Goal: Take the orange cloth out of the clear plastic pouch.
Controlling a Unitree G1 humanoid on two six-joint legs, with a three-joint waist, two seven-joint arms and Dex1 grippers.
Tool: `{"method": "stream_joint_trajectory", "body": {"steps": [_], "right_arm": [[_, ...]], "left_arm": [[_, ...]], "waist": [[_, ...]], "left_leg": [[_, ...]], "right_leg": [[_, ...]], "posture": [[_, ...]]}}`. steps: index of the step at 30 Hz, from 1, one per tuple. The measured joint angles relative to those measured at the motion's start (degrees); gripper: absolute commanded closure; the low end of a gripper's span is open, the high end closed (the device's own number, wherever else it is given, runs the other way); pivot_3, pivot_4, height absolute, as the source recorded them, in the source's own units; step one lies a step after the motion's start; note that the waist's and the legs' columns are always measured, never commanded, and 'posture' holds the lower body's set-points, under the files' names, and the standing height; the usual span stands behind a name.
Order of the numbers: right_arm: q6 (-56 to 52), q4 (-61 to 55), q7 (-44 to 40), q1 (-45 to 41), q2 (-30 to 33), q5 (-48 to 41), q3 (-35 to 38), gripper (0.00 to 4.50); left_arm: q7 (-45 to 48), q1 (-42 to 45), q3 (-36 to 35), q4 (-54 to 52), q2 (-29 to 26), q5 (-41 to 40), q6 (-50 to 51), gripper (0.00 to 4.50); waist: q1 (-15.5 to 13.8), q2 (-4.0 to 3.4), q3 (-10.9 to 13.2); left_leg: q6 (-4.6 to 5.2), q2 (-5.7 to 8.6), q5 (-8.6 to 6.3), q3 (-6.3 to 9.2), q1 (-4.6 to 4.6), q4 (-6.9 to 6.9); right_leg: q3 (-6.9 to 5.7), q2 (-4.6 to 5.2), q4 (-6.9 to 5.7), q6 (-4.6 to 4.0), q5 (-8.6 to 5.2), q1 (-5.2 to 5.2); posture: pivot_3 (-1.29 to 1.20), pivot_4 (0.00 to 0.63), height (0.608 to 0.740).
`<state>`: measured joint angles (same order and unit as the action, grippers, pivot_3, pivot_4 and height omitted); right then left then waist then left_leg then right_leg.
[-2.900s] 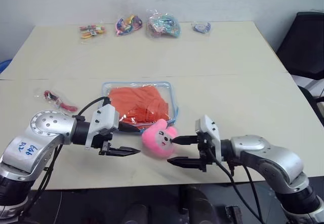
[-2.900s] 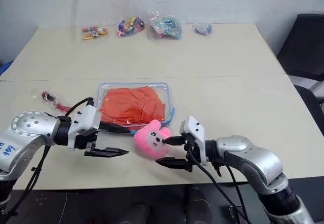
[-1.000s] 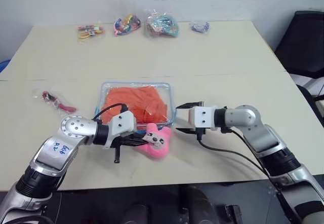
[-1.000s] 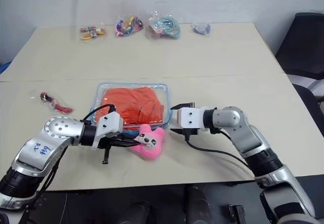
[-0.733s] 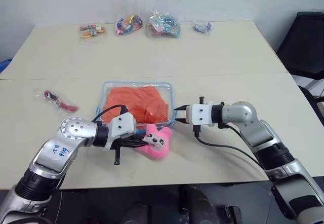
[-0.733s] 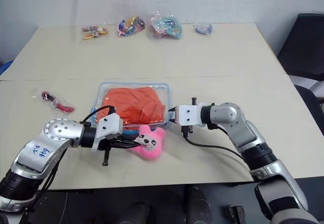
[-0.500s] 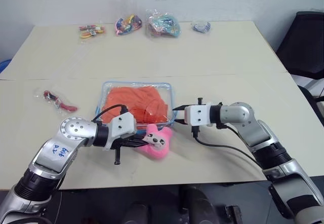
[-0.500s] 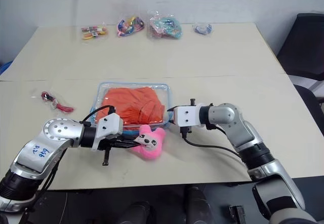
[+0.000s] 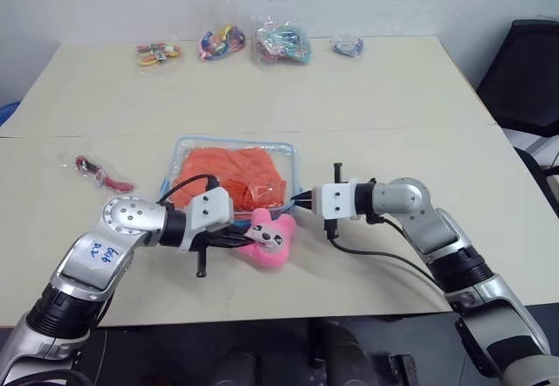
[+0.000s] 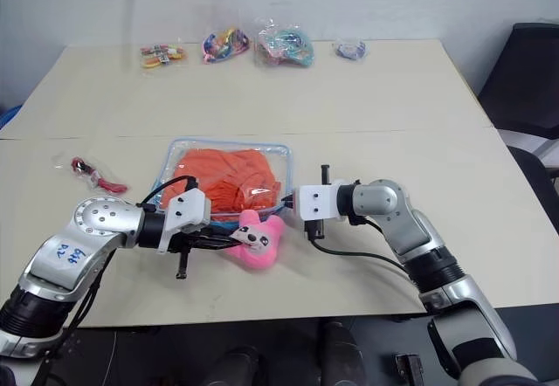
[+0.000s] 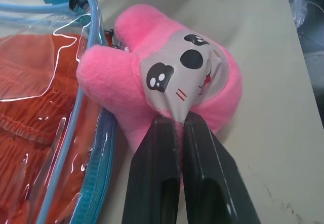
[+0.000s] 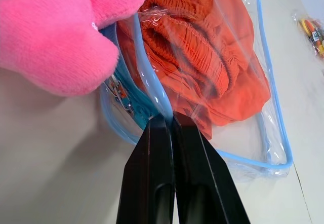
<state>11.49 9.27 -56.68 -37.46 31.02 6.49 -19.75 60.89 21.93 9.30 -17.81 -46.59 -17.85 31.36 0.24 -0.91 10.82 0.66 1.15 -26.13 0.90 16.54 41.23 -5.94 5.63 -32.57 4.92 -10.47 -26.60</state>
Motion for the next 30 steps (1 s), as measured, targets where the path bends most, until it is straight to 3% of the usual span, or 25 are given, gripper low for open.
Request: {"method": "stream_joint_trajectory", "body": {"steps": [4,13,22,30], "right_arm": [[0.8,-0.2,0.2,0.8,1.4,0.0,0.5,4.43],[4.6,-0.7,0.4,2.8,7.3,-1.4,4.8,4.43],[7.1,-4.9,-1.0,7.3,12.5,-4.5,7.9,4.43],[8.9,-7.2,-2.5,12.7,17.6,-8.2,12.8,4.43]], "left_arm": [[0.4,-0.1,-0.4,0.3,-0.8,-0.2,-0.1,4.50],[2.5,-4.9,-8.6,1.0,-7.7,-1.9,-0.4,4.50],[3.3,-5.0,-14.9,11.8,-12.8,-1.0,-4.7,4.50],[3.7,-0.9,-18.4,28.1,-16.7,1.2,-11.2,4.50]], "waist": [[0.0,0.00,0.0],[-0.1,-0.03,0.0],[0.0,-0.03,0.0],[-0.1,-0.04,0.0]], "left_leg": [[0.00,0.00,0.00,0.00,0.00,0.00],[0.00,-0.01,0.00,0.05,0.01,-0.02],[0.00,-0.01,0.00,0.00,0.04,-0.06],[0.01,0.00,0.00,-0.25,0.07,-0.06]], "right_leg": [[0.00,0.00,0.00,0.00,0.00,0.00],[-0.02,0.03,0.02,-0.01,0.00,-0.02],[-0.04,0.01,0.04,-0.01,0.00,-0.02],[-0.12,0.02,0.04,-0.01,-0.01,-0.02]], "posture": [[0.00,0.150,0.740],[0.00,0.150,0.740],[0.00,0.150,0.740],[0.00,0.150,0.740]]}}
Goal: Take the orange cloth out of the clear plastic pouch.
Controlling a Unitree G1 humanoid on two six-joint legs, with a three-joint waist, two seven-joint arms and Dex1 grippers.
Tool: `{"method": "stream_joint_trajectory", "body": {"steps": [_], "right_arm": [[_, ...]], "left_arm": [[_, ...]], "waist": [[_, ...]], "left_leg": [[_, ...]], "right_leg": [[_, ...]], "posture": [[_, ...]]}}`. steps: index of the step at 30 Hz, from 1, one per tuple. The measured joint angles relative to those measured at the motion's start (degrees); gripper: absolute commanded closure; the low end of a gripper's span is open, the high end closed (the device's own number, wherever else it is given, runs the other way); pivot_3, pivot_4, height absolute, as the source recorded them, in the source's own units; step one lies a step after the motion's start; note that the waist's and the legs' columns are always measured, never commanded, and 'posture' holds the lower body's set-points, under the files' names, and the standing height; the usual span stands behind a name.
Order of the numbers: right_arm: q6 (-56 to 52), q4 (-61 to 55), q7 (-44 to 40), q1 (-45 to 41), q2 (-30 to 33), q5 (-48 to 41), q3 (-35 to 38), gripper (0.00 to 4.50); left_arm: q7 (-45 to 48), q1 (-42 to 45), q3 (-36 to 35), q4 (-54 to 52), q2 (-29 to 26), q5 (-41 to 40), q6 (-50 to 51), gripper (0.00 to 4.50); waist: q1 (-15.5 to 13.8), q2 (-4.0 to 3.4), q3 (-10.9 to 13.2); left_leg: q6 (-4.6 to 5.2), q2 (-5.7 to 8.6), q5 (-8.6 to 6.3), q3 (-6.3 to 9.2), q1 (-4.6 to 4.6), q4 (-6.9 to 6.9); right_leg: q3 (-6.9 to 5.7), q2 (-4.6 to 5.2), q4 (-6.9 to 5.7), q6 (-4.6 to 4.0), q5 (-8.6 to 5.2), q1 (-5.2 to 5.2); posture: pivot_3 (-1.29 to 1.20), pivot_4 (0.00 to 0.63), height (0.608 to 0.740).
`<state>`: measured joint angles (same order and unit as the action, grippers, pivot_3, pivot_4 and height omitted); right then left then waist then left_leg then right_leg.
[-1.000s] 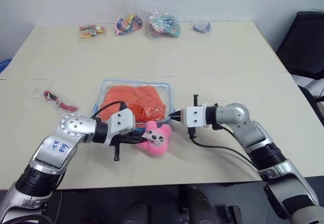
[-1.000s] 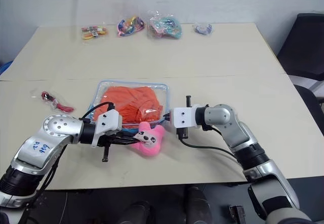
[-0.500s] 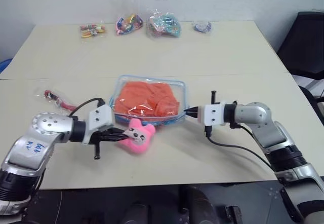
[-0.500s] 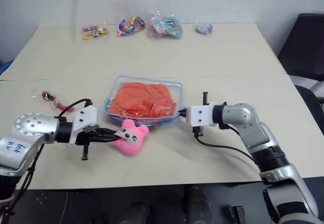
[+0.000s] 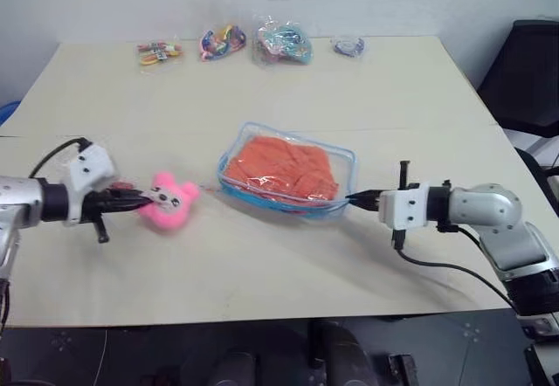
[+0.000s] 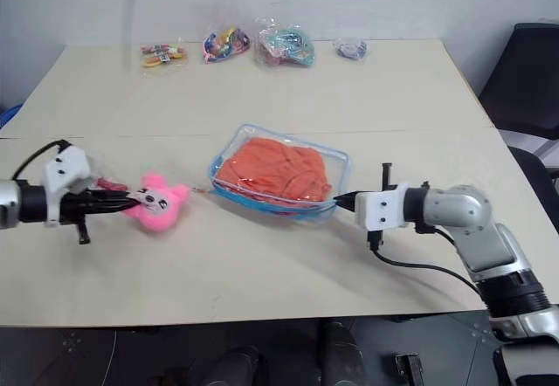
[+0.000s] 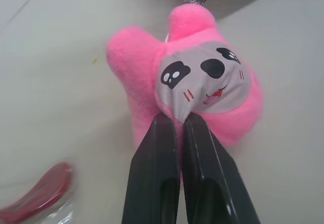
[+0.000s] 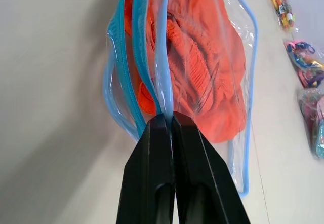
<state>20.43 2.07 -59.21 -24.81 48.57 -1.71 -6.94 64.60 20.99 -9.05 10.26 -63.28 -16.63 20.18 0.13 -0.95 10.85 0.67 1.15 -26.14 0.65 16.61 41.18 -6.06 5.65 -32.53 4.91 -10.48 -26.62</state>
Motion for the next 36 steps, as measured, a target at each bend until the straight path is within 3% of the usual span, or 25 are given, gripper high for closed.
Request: {"method": "stream_joint_trajectory", "body": {"steps": [6,13,14,15,26,27,31,36], "right_arm": [[1.5,-1.9,-0.6,3.4,0.5,-1.9,0.9,4.43],[-3.1,-4.2,0.7,4.0,-0.4,-2.4,1.1,4.43],[-4.6,-5.0,1.0,4.0,-1.1,-2.8,1.1,4.03],[-6.1,-6.2,1.2,4.3,-1.6,-3.3,1.1,3.84],[-18.0,-15.9,1.4,9.4,-2.1,-8.5,2.9,0.11],[-18.5,-16.4,1.4,10.0,-1.7,-8.7,3.5,0.00],[-23.0,-20.8,1.5,13.5,-0.6,-11.6,7.0,0.00],[-35.8,-30.3,1.5,17.3,0.5,-23.6,11.8,0.00]], "left_arm": [[0.2,3.0,0.0,3.3,0.0,-0.4,0.4,4.50],[-0.6,-4.5,-0.3,-7.5,3.9,-3.6,7.1,4.50],[-1.1,-5.4,0.1,-8.9,4.8,-3.7,7.6,3.96],[-1.8,-6.0,0.3,-10.1,5.5,-3.7,7.9,3.75],[-2.2,-6.9,-0.1,-11.7,5.8,-3.4,6.0,0.21],[-1.8,-6.9,-0.3,-11.5,5.5,-3.4,5.5,0.03],[3.2,-4.2,-2.3,-9.2,1.0,-5.6,6.3,0.03],[8.8,7.1,-1.1,-10.0,-2.3,-7.6,6.5,0.03]], "waist": [[0.1,0.00,0.0],[0.1,0.00,0.0],[0.1,0.00,0.0],[0.0,0.00,0.0],[-0.1,0.00,0.0],[-0.1,0.00,0.0],[-0.2,0.01,0.0],[-0.6,0.00,0.0]], "left_leg": [[0.00,0.00,0.00,-0.11,0.01,0.00],[0.00,-0.07,0.00,-0.13,-0.01,0.01],[0.00,-0.06,0.00,-0.13,-0.02,0.02],[0.00,-0.07,0.00,-0.12,-0.01,0.02],[0.00,-0.01,0.00,-0.01,-0.02,0.01],[0.00,-0.01,0.00,-0.01,-0.02,0.01],[-0.01,-0.04,0.00,-0.03,0.01,0.01],[0.01,0.03,-0.01,-0.02,-0.03,0.01]], "right_leg": [[0.01,-0.01,-0.02,0.00,0.00,0.00],[0.06,-0.01,-0.04,0.00,0.00,-0.01],[0.06,-0.01,-0.05,0.00,0.00,-0.01],[0.05,-0.02,-0.05,0.00,0.00,-0.01],[0.05,0.02,-0.04,0.00,0.00,0.00],[0.05,0.02,-0.04,0.00,0.00,0.00],[-0.01,-0.02,-0.02,-0.01,0.00,0.00],[0.05,0.02,-0.03,0.00,0.00,0.06]], "posture": [[0.00,0.150,0.740],[0.00,0.150,0.740],[0.00,0.150,0.740],[0.00,0.150,0.740],[0.00,0.150,0.740],[0.00,0.150,0.740],[0.00,0.150,0.740],[0.00,0.150,0.740]]}}
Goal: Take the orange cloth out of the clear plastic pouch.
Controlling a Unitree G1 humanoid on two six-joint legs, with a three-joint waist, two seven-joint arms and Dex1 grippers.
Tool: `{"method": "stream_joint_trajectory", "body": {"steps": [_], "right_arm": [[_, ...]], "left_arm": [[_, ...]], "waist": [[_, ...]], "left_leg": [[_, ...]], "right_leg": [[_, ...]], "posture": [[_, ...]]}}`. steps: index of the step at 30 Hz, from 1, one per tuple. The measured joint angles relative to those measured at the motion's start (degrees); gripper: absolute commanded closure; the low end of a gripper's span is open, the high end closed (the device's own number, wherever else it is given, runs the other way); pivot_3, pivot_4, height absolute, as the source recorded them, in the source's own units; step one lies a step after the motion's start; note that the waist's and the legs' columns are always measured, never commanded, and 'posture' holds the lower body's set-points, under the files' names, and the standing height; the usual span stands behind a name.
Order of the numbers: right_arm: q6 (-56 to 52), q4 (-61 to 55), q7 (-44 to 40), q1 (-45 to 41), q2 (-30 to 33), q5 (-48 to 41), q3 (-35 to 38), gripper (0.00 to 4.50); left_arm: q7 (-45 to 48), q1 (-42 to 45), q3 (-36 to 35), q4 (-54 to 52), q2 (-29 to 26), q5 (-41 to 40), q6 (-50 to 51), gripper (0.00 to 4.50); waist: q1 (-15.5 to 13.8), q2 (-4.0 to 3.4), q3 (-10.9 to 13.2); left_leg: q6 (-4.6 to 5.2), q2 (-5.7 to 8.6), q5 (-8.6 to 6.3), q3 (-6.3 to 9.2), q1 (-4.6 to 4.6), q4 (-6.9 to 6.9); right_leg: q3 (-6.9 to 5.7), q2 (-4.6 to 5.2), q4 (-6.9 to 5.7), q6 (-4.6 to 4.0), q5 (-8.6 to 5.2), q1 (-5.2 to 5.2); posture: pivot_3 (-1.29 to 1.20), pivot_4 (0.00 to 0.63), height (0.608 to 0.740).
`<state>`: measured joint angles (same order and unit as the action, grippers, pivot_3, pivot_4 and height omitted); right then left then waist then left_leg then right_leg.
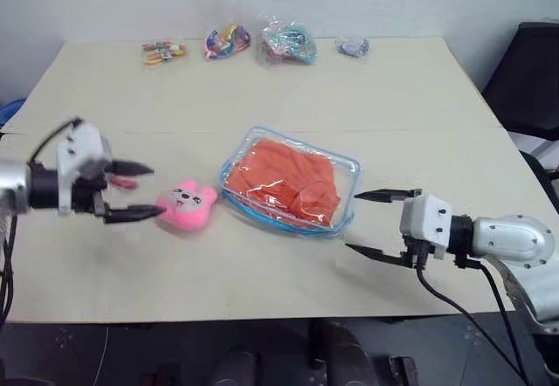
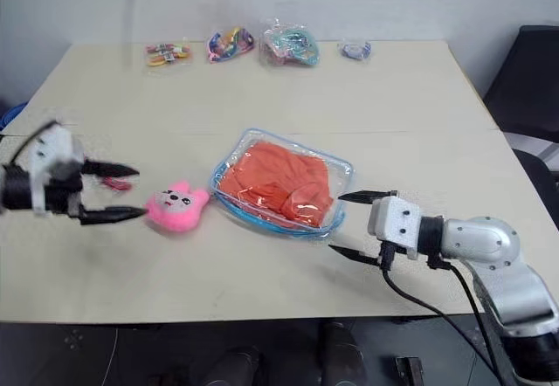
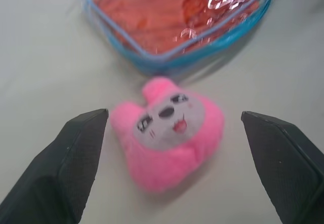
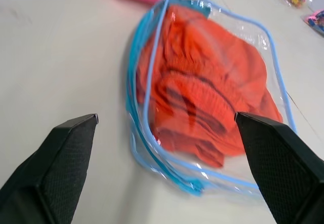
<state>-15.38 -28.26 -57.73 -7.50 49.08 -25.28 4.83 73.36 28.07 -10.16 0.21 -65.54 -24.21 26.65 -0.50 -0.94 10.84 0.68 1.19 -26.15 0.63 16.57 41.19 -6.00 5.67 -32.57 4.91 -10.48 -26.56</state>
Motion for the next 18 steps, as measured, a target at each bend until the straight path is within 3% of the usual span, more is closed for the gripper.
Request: {"method": "stream_joint_trajectory", "body": {"steps": [8,18], "right_arm": [[-16.4,-10.4,7.3,0.1,-0.4,-15.3,2.5,0.00],[-19.7,-15.1,12.8,3.0,-0.6,-18.1,2.8,0.00]], "left_arm": [[-1.2,9.5,19.5,1.3,12.0,17.9,-25.7,0.03],[-7.7,14.8,23.8,15.2,21.6,27.7,-43.5,0.03]], "waist": [[-0.8,0.08,0.0],[-0.9,0.11,0.0]], "left_leg": [[0.00,-0.01,0.00,-0.15,-0.02,0.07],[0.08,0.00,0.01,-0.23,-0.01,0.08]], "right_leg": [[0.01,-0.06,-0.03,0.01,0.01,0.01],[0.04,-0.08,-0.02,0.06,0.04,0.02]], "posture": [[0.00,0.150,0.740],[0.00,0.150,0.740]]}}
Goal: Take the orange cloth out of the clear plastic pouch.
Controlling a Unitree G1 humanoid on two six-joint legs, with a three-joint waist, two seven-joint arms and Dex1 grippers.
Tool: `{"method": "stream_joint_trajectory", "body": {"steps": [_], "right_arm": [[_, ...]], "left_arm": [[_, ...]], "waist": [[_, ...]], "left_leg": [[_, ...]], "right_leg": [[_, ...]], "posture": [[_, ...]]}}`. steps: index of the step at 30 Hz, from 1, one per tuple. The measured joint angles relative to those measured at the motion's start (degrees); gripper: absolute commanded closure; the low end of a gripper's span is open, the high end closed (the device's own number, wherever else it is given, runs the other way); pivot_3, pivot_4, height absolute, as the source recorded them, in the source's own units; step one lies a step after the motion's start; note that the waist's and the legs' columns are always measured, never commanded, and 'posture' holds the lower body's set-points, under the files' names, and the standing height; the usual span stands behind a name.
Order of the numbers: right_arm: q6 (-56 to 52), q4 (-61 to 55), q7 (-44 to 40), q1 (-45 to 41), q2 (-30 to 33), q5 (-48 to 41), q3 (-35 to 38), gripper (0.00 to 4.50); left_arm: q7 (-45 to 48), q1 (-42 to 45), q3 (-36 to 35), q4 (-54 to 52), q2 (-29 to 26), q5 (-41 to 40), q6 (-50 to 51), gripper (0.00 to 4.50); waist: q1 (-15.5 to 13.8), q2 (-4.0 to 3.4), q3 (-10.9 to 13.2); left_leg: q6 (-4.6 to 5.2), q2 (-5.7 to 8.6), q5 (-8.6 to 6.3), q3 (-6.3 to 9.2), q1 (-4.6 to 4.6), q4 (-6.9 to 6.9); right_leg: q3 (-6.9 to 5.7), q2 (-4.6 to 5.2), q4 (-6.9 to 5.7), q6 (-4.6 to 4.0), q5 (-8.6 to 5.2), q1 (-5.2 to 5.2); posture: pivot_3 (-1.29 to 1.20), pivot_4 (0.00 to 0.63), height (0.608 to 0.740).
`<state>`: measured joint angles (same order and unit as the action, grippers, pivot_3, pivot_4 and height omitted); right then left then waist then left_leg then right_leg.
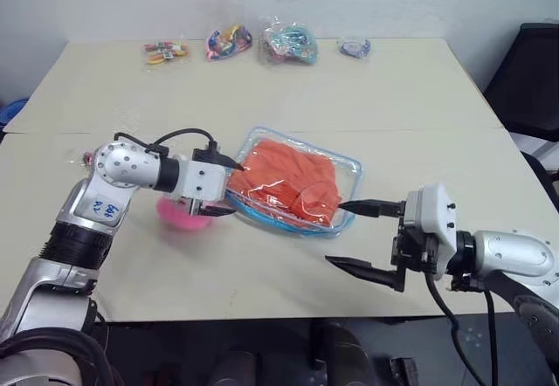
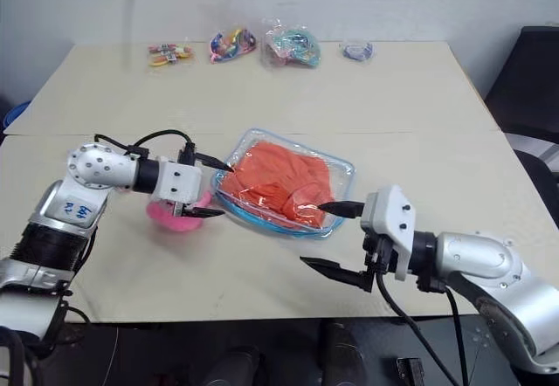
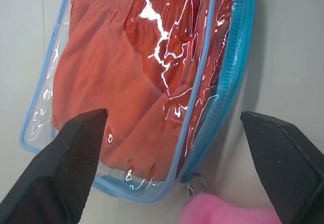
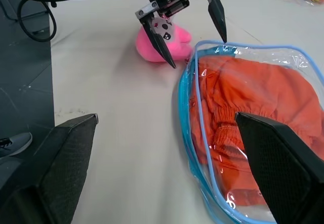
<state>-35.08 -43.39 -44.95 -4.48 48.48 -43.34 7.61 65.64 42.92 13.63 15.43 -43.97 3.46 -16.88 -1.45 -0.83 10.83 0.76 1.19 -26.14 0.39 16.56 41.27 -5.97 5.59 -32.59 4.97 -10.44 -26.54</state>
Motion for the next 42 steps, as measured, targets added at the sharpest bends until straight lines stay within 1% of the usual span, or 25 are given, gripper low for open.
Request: {"method": "stream_joint_trajectory", "body": {"steps": [2,5,16,17,19,21,23,27,28,29,31,35,38,42], "right_arm": [[0.0,-0.4,0.5,0.7,0.0,0.0,0.0,0.00],[0.0,-0.6,1.0,0.8,0.0,0.0,0.0,0.00],[0.0,-0.6,1.8,1.0,0.2,0.1,0.0,0.00],[0.0,-0.6,1.7,1.0,0.3,0.2,0.0,0.00],[0.0,-0.6,1.7,1.0,0.4,0.6,0.0,0.00],[0.1,-0.6,1.5,1.0,0.6,1.0,0.0,0.00],[0.1,-0.6,1.5,1.0,0.6,1.6,0.0,0.00],[0.2,-0.6,1.5,1.1,0.6,2.7,0.0,0.00],[0.2,-0.6,1.5,1.2,0.6,3.1,-0.1,0.28],[0.2,-0.6,1.5,1.2,0.6,3.4,-0.2,0.38],[0.4,-0.6,1.5,1.6,0.6,4.2,-0.5,0.96],[1.8,-0.4,1.5,2.3,0.2,7.6,-2.7,2.42],[2.6,2.2,3.2,0.5,-2.2,12.1,-7.4,3.49],[4.3,7.6,6.1,-3.1,-4.1,20.1,-12.6,3.49]], "left_arm": [[-0.2,0.6,0.1,1.4,0.7,0.3,-1.5,0.03],[-0.4,1.5,0.0,2.8,1.2,0.3,-2.6,0.60],[-0.5,1.5,-0.1,3.3,2.7,0.2,-1.8,4.26],[-0.5,1.5,-0.1,3.3,2.7,0.2,-1.6,4.47],[-0.5,1.2,-0.1,3.0,2.8,-0.1,-0.4,4.47],[-0.4,0.4,-0.4,1.6,3.2,-1.4,2.9,4.47],[0.0,-1.0,-1.2,-0.8,4.0,-3.4,7.8,4.47],[0.3,-3.3,-1.9,-8.7,5.3,-8.0,21.3,4.47],[0.1,-3.4,-1.9,-10.4,5.5,-8.7,24.0,4.50],[-0.3,-3.5,-2.1,-12.2,5.8,-9.4,27.1,4.50],[-1.7,-3.5,-2.5,-15.5,6.5,-10.8,32.8,4.50],[-5.6,-3.5,-3.2,-20.6,9.0,-13.0,43.4,4.50],[-8.1,-3.7,-3.5,-23.7,10.1,-13.9,48.2,4.50],[-9.4,-4.8,-3.2,-26.2,10.3,-14.0,49.3,4.50]], "waist": [[0.0,0.00,0.0],[0.0,0.00,0.0],[-0.1,0.01,0.0],[0.0,0.01,0.0],[0.0,0.01,0.0],[0.0,0.01,0.0],[0.0,0.01,0.0],[0.0,0.02,0.0],[-0.1,0.02,0.0],[-0.1,0.02,0.0],[0.0,0.02,0.0],[0.0,0.02,0.0],[0.1,0.02,0.0],[0.2,0.01,0.0]], "left_leg": [[0.01,0.00,0.00,0.00,0.00,0.01],[0.02,0.00,0.00,0.00,0.00,0.01],[0.06,0.01,-0.01,0.00,0.00,0.03],[0.06,0.01,-0.01,0.00,0.00,0.03],[0.06,0.01,-0.01,0.00,0.00,0.03],[0.06,0.01,-0.01,0.00,-0.01,0.03],[0.07,0.01,-0.01,0.00,0.00,0.03],[0.07,0.01,-0.01,0.01,0.00,0.04],[0.07,0.01,-0.01,0.02,0.01,0.04],[0.07,0.01,-0.01,0.02,0.00,0.04],[0.07,0.01,-0.01,0.02,0.01,0.04],[0.07,0.02,-0.01,0.01,0.02,0.03],[0.07,0.02,-0.01,-0.02,0.03,0.03],[0.06,0.01,-0.01,-0.05,-0.07,0.02]], "right_leg": [[0.00,0.00,0.00,0.01,0.01,0.00],[0.00,0.00,0.00,0.01,0.01,0.00],[0.01,0.00,0.01,0.03,0.02,0.02],[0.01,0.00,0.01,0.03,0.02,0.02],[0.01,0.00,0.01,0.03,0.02,0.02],[0.01,0.00,0.01,0.03,0.02,0.02],[0.02,0.01,0.00,0.03,0.02,0.02],[0.03,0.00,0.00,0.03,0.02,0.03],[0.03,0.00,0.00,0.03,0.02,0.03],[0.04,0.00,-0.01,0.03,0.02,0.04],[0.06,0.00,0.00,0.03,0.02,0.06],[0.10,0.00,-0.01,0.03,0.02,0.08],[0.14,0.00,-0.03,0.03,0.02,0.08],[0.17,0.00,-0.06,0.02,0.01,0.03]], "posture": [[0.00,0.150,0.740],[0.00,0.150,0.740],[0.00,0.150,0.740],[0.00,0.150,0.740],[0.00,0.150,0.740],[0.00,0.150,0.740],[0.00,0.150,0.740],[0.00,0.150,0.740],[0.00,0.150,0.740],[0.00,0.150,0.740],[0.00,0.150,0.740],[0.00,0.150,0.740],[0.00,0.150,0.740],[0.00,0.150,0.740]]}}
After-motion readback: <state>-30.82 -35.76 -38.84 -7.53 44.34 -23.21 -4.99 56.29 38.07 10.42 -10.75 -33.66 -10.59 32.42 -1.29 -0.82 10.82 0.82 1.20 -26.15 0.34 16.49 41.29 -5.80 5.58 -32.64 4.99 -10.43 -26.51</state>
